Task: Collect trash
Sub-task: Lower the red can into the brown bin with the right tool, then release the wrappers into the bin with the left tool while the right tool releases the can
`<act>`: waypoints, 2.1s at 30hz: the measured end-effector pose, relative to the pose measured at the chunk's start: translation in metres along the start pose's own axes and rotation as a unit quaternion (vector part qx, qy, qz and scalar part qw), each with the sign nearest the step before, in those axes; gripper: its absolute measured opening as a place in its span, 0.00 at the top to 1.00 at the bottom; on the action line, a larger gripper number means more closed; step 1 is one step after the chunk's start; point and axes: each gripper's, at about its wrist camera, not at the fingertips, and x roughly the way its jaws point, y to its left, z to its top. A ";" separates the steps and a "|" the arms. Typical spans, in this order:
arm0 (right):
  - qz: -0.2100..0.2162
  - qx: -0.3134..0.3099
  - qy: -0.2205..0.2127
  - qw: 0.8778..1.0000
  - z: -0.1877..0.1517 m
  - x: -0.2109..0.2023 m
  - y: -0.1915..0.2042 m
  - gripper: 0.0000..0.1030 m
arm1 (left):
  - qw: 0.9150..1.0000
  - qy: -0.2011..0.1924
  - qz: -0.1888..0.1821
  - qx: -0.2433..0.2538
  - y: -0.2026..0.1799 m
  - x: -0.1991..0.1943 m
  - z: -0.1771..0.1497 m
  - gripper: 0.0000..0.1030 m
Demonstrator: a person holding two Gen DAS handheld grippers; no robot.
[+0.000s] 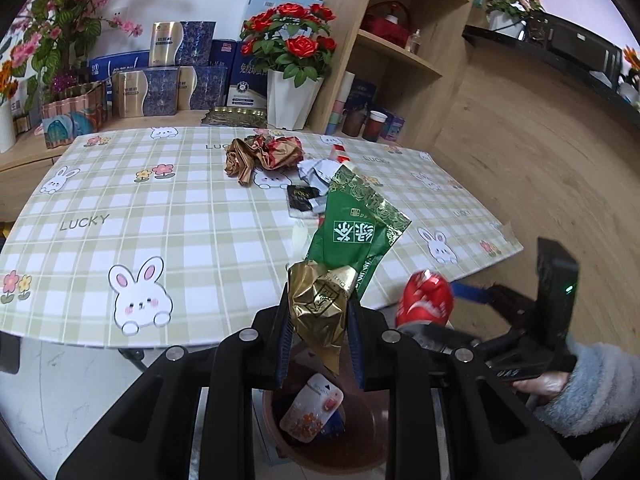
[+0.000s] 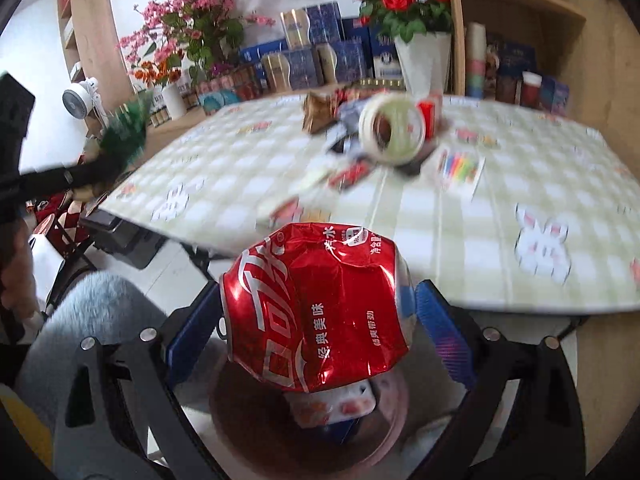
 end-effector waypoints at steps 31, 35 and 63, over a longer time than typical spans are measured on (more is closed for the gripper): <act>-0.001 0.021 0.132 0.991 -0.061 0.054 0.007 0.06 | 0.999 0.024 0.016 -0.046 0.002 -0.003 -0.040 0.77; -0.024 0.020 0.052 0.998 -0.044 0.021 0.003 0.06 | 0.999 0.035 0.012 -0.036 -0.003 0.003 -0.046 0.77; -0.170 -0.044 -0.077 0.981 -0.027 -0.026 -0.009 0.06 | 0.989 0.136 -0.005 0.055 -0.012 0.090 -0.082 0.76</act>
